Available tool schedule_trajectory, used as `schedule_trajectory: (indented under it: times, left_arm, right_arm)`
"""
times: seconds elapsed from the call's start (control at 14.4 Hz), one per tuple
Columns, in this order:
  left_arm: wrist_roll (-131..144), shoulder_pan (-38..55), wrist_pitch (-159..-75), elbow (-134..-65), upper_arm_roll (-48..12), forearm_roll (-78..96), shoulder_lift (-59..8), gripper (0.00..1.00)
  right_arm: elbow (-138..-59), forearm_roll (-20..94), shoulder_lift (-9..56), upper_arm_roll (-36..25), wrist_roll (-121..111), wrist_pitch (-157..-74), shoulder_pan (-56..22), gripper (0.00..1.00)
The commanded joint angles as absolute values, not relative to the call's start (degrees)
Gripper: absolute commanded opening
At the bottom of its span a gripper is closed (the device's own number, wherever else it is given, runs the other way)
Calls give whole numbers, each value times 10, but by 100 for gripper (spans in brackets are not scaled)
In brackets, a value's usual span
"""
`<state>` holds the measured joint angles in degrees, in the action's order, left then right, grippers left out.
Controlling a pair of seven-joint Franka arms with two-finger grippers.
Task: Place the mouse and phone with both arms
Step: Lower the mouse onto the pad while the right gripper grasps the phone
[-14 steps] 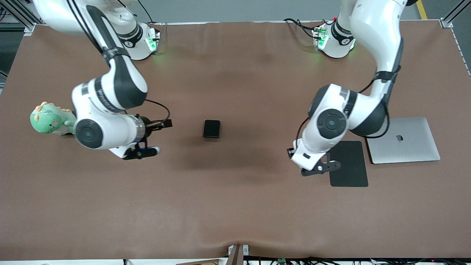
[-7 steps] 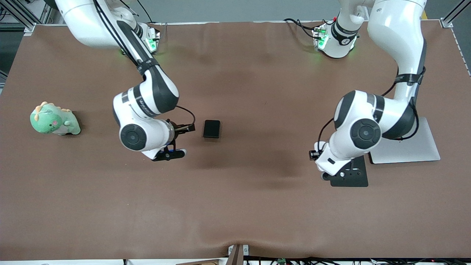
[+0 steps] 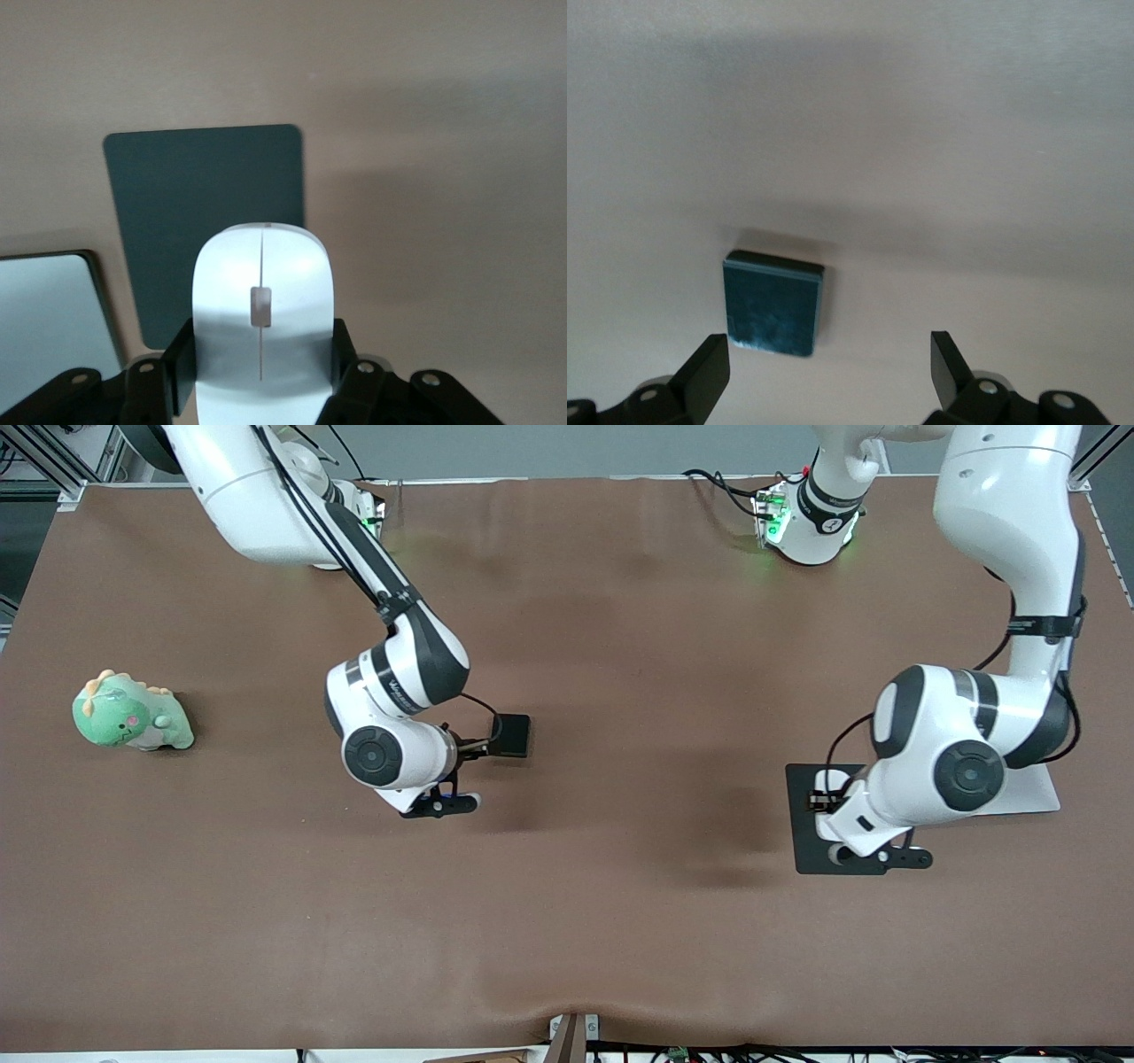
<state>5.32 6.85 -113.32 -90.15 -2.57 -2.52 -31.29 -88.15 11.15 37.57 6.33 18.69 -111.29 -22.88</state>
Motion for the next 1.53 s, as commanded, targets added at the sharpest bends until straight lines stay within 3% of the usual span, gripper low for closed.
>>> schedule_trajectory:
  times: [0.0,0.35,0.83,1.18,1.25,1.32,1.39,1.46]
  left_arm:
    - [26,55,-1192,-938,-27,-25,-321,0]
    - [25,59,-1345,-1021,-25,-46,-326,0]
    - [39,46,-1418,-1011,-18,-93,-375,0]
    - [50,45,-1424,-990,-18,-93,-391,0]
    - [54,46,-1424,-987,-19,-92,-395,8]
    - [54,45,-1424,-986,-18,-92,-396,37]
    - [53,45,-1426,-986,-18,-95,-399,99]
    - [54,45,-1428,-987,-19,-95,-400,100]
  right_arm:
    - [-894,118,382,60,211,-1146,-249,100]
    - [-940,118,397,60,242,-1222,-275,100]
    - [-940,119,406,61,296,-1223,-293,100]
    - [-941,119,411,61,301,-1223,-298,100]
    - [-941,119,413,60,301,-1225,-302,100]
    - [-941,119,414,60,301,-1225,-307,100]
    - [-941,119,414,60,301,-1226,-307,100]
    - [-941,119,415,60,301,-1227,-307,100]
